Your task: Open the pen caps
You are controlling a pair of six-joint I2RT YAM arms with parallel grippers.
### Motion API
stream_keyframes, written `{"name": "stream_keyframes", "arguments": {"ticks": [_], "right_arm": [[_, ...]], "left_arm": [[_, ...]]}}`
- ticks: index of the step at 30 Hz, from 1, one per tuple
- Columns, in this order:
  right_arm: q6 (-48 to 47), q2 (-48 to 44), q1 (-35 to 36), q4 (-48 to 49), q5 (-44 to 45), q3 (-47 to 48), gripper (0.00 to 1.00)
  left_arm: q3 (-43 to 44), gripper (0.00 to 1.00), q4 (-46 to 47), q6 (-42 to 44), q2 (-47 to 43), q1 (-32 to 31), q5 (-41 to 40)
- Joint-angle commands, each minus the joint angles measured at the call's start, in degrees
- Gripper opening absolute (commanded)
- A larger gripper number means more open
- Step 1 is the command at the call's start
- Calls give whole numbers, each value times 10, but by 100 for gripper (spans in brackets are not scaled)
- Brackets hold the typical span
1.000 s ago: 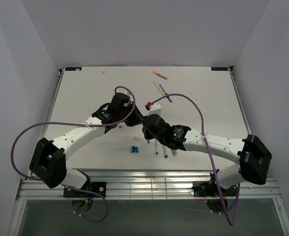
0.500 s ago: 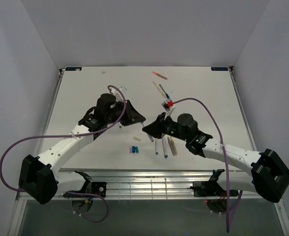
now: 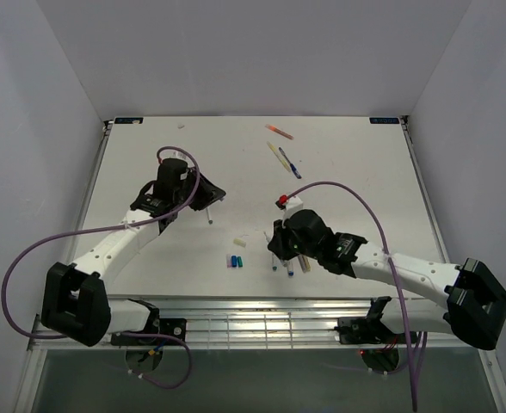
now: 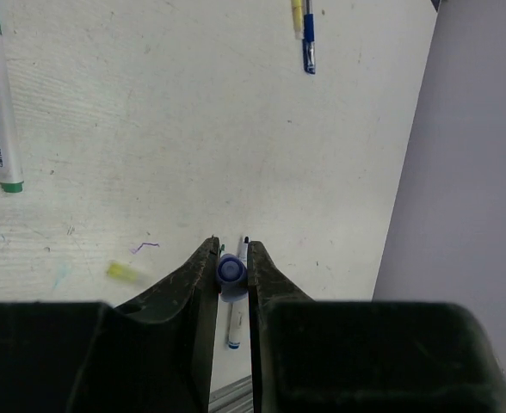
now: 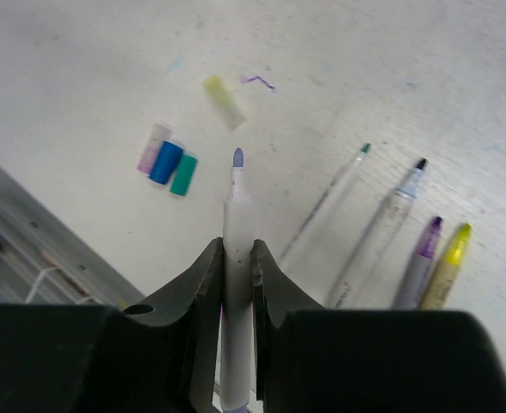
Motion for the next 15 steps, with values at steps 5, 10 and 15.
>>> {"name": "stream_keyframes", "arguments": {"ticks": [5,10,15], "right_arm": [[8,-30,-73,-78,70,-10,8],[12,-49,-159,-78,14,-46,8],[3,-48,-221,-78,-28,-75,8]], "left_arm": [[35,0,-39,35,32,-1,9],[-51,0,-60,102,-24,-1,-19],[-150,0,-48,106,-74,-1,4]]}}
